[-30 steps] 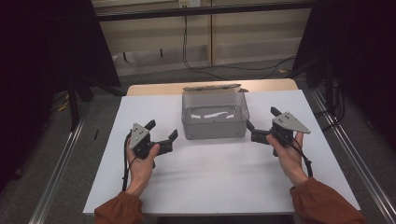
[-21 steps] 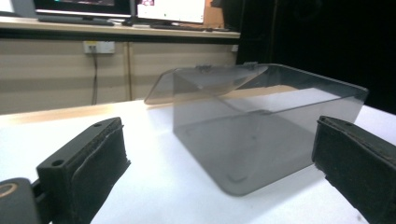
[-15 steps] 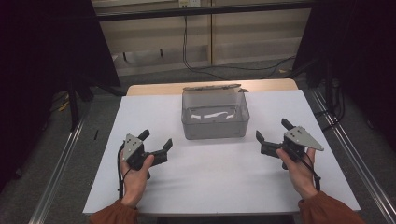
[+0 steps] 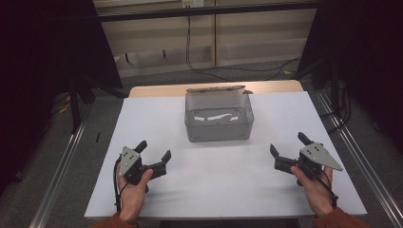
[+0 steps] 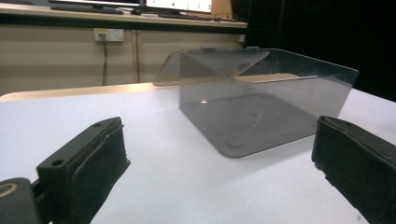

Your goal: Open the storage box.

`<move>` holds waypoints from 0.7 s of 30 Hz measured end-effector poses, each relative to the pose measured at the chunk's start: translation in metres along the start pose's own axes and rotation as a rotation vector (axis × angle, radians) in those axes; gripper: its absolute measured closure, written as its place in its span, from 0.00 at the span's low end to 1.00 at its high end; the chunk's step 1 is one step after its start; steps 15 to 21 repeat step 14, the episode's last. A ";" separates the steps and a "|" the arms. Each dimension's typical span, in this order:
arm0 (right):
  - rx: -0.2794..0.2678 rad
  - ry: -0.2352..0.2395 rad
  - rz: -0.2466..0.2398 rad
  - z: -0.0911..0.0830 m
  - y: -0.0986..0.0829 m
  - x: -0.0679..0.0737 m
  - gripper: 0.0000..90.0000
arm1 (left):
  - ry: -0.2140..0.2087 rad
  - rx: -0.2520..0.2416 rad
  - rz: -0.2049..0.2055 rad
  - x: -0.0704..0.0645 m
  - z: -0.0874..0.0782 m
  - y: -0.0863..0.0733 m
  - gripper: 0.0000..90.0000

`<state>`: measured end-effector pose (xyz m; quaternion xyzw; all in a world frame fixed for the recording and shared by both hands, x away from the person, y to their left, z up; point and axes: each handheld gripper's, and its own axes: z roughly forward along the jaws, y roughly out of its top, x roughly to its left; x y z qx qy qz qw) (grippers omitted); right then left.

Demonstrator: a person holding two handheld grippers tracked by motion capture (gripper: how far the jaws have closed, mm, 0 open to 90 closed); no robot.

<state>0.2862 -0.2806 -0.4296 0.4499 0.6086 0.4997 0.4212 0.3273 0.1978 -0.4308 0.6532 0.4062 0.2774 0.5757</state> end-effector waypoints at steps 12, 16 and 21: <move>0.021 -0.059 0.038 -0.020 -0.015 -0.013 0.00 | 0.032 0.018 0.001 0.002 -0.010 -0.006 0.03; 0.034 -0.053 0.052 -0.015 -0.016 -0.012 0.00 | 0.034 0.023 0.010 0.003 -0.007 -0.005 0.03; 0.034 -0.053 0.052 -0.015 -0.016 -0.012 0.00 | 0.034 0.023 0.010 0.003 -0.007 -0.005 0.03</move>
